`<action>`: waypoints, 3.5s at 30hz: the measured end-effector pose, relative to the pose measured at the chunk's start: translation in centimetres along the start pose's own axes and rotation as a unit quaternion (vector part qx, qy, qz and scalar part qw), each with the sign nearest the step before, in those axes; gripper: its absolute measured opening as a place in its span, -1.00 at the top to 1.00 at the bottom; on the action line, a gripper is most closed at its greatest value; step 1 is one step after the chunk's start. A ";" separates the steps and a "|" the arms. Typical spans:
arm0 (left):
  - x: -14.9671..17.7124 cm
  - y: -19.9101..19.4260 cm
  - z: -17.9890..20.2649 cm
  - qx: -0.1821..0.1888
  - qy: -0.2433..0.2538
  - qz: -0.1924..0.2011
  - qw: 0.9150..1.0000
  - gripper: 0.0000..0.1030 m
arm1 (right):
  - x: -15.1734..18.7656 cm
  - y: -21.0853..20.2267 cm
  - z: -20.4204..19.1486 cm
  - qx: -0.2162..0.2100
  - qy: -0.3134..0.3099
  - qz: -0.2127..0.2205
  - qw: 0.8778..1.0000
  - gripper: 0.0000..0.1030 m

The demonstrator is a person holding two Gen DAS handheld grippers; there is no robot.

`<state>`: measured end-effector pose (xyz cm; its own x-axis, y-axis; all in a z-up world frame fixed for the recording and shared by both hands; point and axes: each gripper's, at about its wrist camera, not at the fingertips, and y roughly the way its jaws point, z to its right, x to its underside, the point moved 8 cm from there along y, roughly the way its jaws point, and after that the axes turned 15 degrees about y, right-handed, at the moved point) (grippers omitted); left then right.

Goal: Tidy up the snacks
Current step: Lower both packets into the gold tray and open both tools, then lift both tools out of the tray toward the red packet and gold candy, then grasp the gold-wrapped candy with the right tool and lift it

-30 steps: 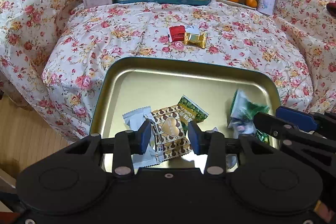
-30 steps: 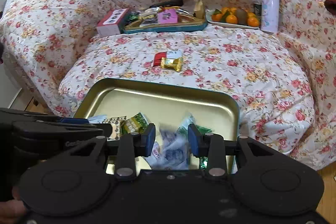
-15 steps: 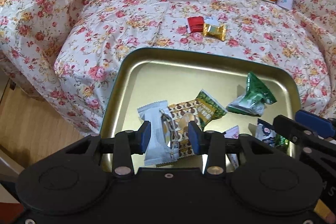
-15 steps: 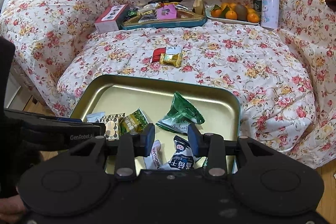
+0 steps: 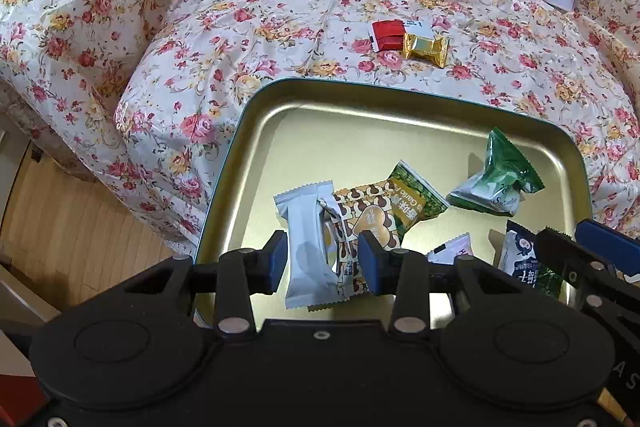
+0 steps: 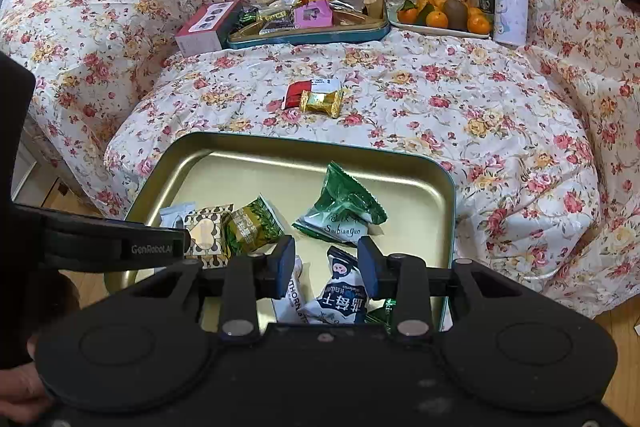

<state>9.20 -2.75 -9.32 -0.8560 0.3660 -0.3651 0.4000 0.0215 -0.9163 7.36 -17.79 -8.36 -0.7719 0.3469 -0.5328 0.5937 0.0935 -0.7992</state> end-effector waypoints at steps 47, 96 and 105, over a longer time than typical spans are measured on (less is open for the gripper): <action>-6.3 1.3 -3.1 0.004 -0.007 0.059 0.998 0.06 | -9.2 5.6 -0.8 -0.020 0.027 0.002 0.999 0.27; -6.0 4.2 -6.6 0.007 -0.033 0.052 0.998 0.05 | -16.1 18.3 -4.4 -0.005 0.128 -0.059 0.990 0.26; -6.0 3.8 -6.9 0.002 -0.028 0.058 0.998 0.05 | -15.0 20.3 -3.5 0.049 0.085 -0.075 0.992 0.26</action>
<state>18.11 1.52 -9.52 -0.8204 0.3140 -0.4778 0.4968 -0.0223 -0.8676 31.76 -17.79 -15.62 -0.7953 0.4885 -0.3589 0.4444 0.0671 -0.8933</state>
